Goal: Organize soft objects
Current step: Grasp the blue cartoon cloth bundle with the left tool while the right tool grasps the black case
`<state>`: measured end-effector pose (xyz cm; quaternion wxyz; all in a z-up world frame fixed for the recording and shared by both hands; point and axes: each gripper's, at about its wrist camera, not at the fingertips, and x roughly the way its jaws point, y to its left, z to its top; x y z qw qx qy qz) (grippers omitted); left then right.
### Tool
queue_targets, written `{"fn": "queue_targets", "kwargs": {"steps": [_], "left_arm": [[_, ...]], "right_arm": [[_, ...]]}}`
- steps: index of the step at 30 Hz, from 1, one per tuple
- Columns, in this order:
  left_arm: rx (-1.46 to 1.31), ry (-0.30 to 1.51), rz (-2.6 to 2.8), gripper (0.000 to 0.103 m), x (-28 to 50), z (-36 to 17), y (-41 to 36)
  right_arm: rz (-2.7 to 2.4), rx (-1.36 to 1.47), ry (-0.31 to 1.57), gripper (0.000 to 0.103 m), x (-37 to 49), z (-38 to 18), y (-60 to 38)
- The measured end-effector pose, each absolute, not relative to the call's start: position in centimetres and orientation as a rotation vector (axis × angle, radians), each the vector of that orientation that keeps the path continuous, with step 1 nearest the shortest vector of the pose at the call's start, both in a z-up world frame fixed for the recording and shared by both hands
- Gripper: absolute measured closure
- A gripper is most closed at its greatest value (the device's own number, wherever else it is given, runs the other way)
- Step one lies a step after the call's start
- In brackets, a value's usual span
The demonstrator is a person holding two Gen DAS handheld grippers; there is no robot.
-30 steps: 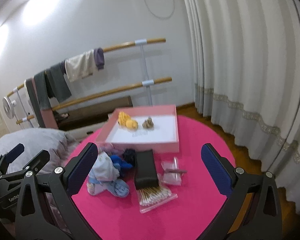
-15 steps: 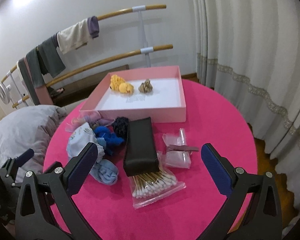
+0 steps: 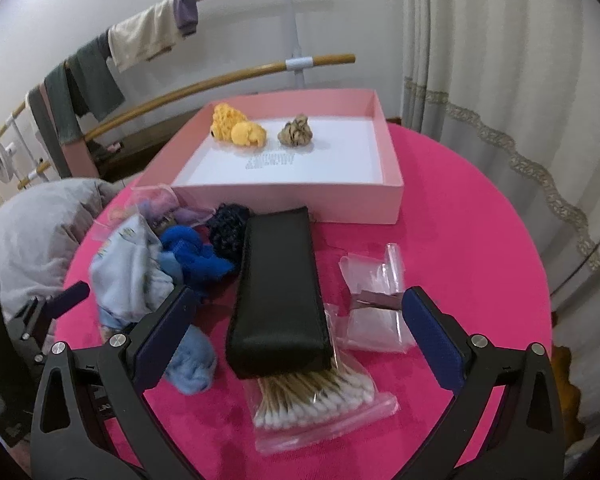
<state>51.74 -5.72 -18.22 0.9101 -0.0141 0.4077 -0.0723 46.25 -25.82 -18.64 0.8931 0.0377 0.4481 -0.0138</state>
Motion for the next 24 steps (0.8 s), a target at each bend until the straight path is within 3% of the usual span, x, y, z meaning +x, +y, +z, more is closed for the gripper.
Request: {"fn": "queue_targets", "kwargs": {"steps": [5, 7, 9, 10, 11, 12, 18, 24], "left_arm": [[-0.063, 0.888, -0.231, 0.050, 53.8, -19.1, -5.9], [-0.051, 0.887, -0.233, 0.051, 54.1, -19.1, -6.1], [-0.050, 0.889, -0.232, 0.054, 54.3, -19.2, -6.2], [-0.057, 0.890, -0.234, 0.054, 54.2, -19.1, -6.1], [-0.064, 0.888, -0.238, 0.055, 54.2, -19.1, -6.0], [-0.067, 0.886, -0.238, 0.056, 54.1, -19.1, -6.0], [-0.057, 0.859, -0.221, 0.060, 52.1, -18.0, -6.0], [-0.041, 0.812, -0.208, 0.061, 49.4, -16.0, -6.5]], "right_arm": [[-0.022, 0.020, 0.981, 0.009, 47.9, -20.6, -25.2], [-0.028, -0.028, 0.993, 0.016, 48.4, -21.3, -24.7], [-0.026, -0.035, 1.007, 0.035, 48.6, -21.8, -24.7], [-0.016, -0.036, 1.004, 0.038, 48.5, -21.7, -24.7], [-0.001, -0.035, 1.001, 0.052, 48.3, -21.7, -24.7], [0.019, -0.021, 0.999, 0.056, 48.1, -21.5, -24.8], [0.026, 0.056, 0.929, 0.065, 46.1, -19.9, -26.1], [0.029, 0.067, 0.882, 0.066, 44.5, -17.5, -26.6]]}}
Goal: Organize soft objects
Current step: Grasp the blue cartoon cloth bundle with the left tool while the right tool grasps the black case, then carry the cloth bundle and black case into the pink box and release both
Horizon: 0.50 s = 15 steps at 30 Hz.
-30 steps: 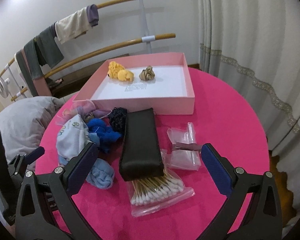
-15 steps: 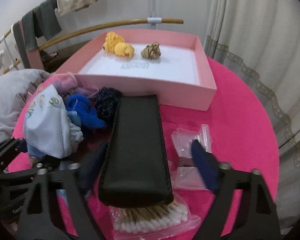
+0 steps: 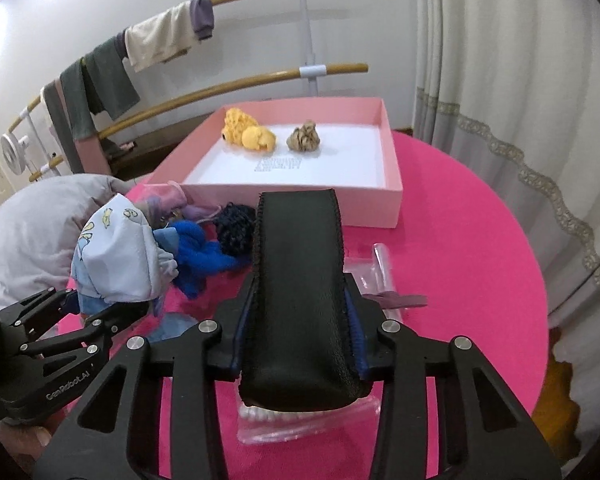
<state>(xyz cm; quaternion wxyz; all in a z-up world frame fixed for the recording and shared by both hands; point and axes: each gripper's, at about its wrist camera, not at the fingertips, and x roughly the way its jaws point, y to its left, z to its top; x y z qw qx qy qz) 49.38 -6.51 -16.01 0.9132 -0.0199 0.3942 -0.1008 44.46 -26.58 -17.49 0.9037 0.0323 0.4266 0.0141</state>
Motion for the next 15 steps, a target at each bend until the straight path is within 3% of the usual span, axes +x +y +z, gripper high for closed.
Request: {"fn": "queue_targets", "kwargs": {"steps": [15], "left_arm": [[-0.036, 0.680, -0.201, 0.061, 41.1, -10.2, -5.6]], "right_arm": [[0.061, 0.060, 0.781, 0.066, 40.3, -12.7, -25.2]]}}
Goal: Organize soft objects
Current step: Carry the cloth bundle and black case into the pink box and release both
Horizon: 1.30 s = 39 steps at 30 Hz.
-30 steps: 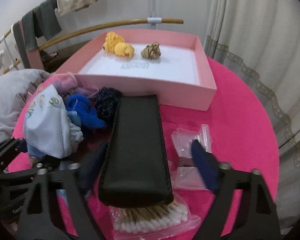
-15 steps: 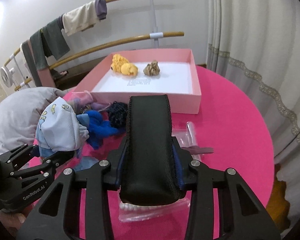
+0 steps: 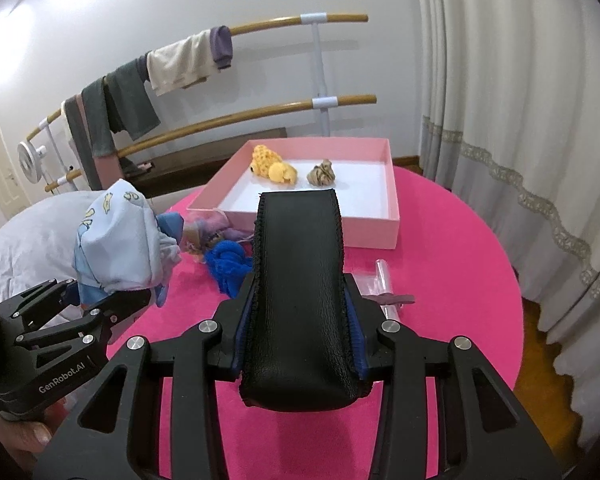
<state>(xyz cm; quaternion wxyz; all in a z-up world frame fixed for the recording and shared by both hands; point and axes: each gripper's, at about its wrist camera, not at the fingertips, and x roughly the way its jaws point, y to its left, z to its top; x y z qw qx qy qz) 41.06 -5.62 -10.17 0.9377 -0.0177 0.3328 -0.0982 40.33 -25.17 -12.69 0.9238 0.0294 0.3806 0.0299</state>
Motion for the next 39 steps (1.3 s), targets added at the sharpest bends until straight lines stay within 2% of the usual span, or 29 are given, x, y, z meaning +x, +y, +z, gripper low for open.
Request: {"fn": "queue_targets", "kwargs": {"steps": [7, 19, 31, 39], "left_arm": [[-0.033, 0.624, -0.190, 0.061, 38.0, -8.2, -5.0], [-0.043, 0.579, -0.176, 0.061, 38.4, -6.4, -5.0], [-0.057, 0.571, -0.160, 0.061, 42.9, -6.3, -5.9], [-0.058, 0.576, -0.160, 0.061, 48.7, -5.9, -7.0]], "right_arm": [[0.060, 0.052, 0.745, 0.066, 39.5, -11.2, -24.6], [0.063, 0.050, 0.719, 0.066, 41.2, -9.8, -24.8], [0.051, 0.062, 0.709, 0.066, 46.5, -9.3, -26.3], [0.043, 0.077, 0.701, 0.066, 51.7, -8.9, -27.5]]}}
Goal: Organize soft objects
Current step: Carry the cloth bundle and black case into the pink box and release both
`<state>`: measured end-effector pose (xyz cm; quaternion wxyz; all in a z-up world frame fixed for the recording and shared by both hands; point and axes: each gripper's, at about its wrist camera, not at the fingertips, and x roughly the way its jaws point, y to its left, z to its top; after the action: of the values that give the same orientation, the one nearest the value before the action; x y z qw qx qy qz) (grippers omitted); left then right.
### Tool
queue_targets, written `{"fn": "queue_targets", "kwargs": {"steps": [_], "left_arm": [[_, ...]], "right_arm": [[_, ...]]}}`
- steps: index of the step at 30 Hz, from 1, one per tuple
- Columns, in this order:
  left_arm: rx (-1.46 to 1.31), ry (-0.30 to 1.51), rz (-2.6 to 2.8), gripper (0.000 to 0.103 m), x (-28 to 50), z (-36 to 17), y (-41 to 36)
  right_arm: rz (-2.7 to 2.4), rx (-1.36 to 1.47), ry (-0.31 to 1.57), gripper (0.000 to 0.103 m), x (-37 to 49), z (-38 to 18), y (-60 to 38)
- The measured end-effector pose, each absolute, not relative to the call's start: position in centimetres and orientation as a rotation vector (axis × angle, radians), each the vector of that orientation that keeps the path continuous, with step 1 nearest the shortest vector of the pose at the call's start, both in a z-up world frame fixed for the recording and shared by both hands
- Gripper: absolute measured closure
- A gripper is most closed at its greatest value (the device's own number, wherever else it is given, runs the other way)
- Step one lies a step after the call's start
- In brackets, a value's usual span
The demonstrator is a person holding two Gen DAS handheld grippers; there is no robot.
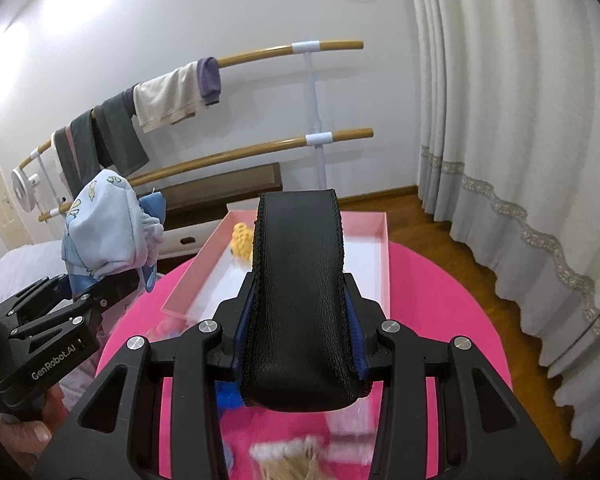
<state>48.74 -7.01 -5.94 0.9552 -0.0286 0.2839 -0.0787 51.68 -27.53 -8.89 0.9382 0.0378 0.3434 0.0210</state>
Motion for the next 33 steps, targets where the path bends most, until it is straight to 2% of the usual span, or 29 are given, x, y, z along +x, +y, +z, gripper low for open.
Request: {"fn": "queue_targets", "kwargs": {"steps": [13, 28, 31, 33], "left_arm": [[-0.078, 0.668, -0.183, 0.061, 62.4, -7.2, -9.7], [-0.047, 0.795, -0.182, 0.058, 75.5, -11.0, -12.9], [-0.034, 0.813, -0.167, 0.052, 76.9, -11.4, -13.4], [-0.033, 0.811, -0.155, 0.036, 77.5, -11.3, -13.6]], "right_arm": [[-0.012, 0.128, 0.800, 0.066, 61.6, -12.5, -30.4], [-0.051, 0.177, 0.918, 0.065, 67.2, -17.8, -32.7], [-0.058, 0.184, 0.934, 0.061, 67.7, -18.3, -32.8], [-0.057, 0.196, 0.936, 0.054, 67.6, -18.5, -32.9]]}}
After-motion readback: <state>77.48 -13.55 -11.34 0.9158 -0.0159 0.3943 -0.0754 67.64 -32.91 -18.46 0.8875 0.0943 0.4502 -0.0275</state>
